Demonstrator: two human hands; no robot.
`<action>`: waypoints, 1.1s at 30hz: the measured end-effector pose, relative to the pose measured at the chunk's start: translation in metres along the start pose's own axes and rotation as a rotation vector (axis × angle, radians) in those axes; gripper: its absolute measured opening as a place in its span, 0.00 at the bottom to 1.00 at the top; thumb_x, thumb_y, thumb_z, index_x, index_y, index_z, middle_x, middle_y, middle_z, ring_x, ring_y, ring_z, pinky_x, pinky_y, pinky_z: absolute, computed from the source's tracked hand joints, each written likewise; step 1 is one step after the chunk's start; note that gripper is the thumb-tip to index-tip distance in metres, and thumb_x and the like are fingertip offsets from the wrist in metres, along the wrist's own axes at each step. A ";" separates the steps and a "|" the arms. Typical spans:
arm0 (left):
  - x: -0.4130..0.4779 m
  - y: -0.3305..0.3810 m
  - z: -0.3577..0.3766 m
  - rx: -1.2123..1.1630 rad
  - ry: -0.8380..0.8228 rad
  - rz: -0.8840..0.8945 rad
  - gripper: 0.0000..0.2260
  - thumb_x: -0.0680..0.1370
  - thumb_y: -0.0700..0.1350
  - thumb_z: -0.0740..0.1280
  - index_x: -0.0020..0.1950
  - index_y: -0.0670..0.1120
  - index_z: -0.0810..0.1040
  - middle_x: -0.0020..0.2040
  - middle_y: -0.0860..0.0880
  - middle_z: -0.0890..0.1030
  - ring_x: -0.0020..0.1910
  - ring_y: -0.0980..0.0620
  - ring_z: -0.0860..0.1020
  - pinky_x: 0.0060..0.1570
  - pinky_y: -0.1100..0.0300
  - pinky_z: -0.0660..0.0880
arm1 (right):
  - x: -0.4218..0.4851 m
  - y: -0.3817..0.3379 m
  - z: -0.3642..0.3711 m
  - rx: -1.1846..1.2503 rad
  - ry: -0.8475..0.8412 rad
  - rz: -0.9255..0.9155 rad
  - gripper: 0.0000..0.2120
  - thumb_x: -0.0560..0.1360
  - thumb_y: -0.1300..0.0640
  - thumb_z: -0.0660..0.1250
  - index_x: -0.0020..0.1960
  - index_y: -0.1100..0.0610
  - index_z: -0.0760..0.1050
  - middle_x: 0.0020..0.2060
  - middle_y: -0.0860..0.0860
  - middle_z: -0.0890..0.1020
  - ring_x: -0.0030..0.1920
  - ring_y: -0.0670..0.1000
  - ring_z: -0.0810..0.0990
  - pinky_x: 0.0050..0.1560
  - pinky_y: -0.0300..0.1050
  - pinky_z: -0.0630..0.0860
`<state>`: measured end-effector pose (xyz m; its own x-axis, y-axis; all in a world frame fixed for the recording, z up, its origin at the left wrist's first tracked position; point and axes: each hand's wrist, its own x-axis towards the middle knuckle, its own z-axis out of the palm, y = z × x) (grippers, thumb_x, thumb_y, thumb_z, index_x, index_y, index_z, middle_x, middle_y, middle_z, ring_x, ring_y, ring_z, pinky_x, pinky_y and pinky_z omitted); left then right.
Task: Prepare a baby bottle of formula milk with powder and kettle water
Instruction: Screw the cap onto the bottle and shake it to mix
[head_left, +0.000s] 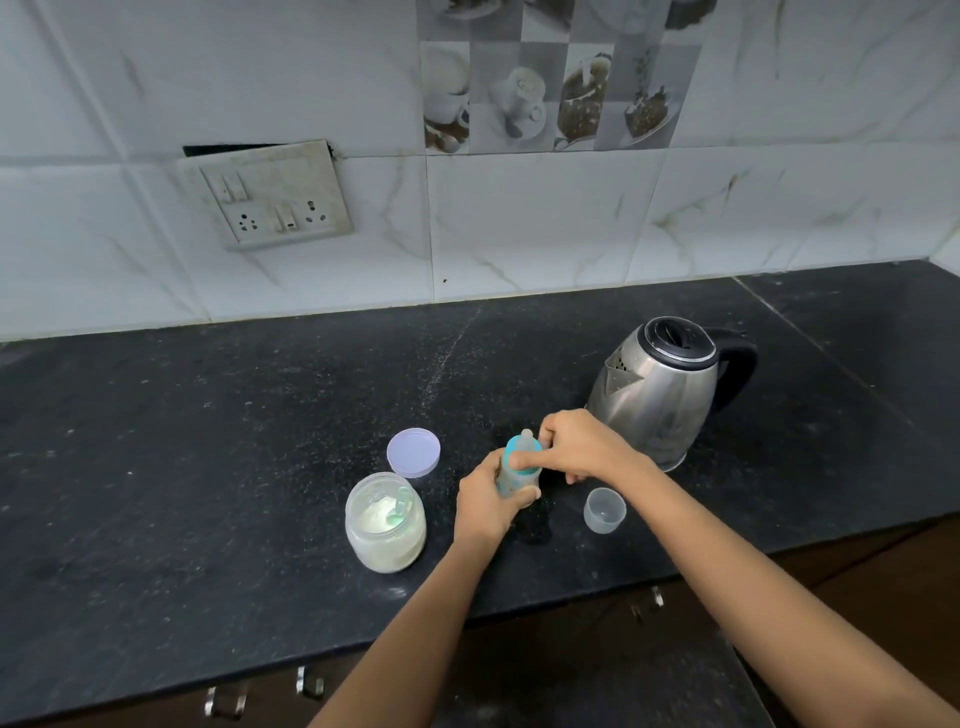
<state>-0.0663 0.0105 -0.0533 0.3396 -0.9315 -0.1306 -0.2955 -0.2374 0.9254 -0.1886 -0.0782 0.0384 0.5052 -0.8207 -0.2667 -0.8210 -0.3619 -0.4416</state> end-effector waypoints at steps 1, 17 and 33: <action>0.000 0.000 0.000 0.008 -0.001 -0.005 0.27 0.69 0.44 0.77 0.66 0.51 0.73 0.57 0.56 0.78 0.56 0.58 0.75 0.59 0.62 0.70 | 0.001 0.007 -0.001 0.012 0.013 -0.013 0.29 0.60 0.30 0.73 0.42 0.56 0.75 0.34 0.48 0.81 0.32 0.46 0.79 0.36 0.45 0.76; -0.004 0.000 0.001 0.028 0.014 0.058 0.23 0.70 0.44 0.73 0.64 0.54 0.75 0.54 0.56 0.81 0.53 0.58 0.78 0.55 0.62 0.74 | -0.023 0.009 0.084 0.768 0.386 -0.089 0.25 0.67 0.65 0.74 0.59 0.44 0.75 0.53 0.40 0.82 0.56 0.39 0.79 0.61 0.41 0.75; -0.008 0.007 0.007 0.005 0.068 -0.003 0.16 0.73 0.48 0.69 0.61 0.53 0.76 0.49 0.55 0.82 0.49 0.56 0.80 0.53 0.56 0.77 | -0.024 -0.011 0.081 0.598 0.518 0.019 0.21 0.71 0.59 0.73 0.63 0.51 0.76 0.51 0.46 0.83 0.50 0.44 0.80 0.55 0.39 0.76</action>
<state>-0.0773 0.0140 -0.0482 0.4001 -0.9100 -0.1088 -0.2989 -0.2418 0.9231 -0.1701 -0.0191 -0.0195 0.1832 -0.9790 0.0892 -0.4721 -0.1673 -0.8655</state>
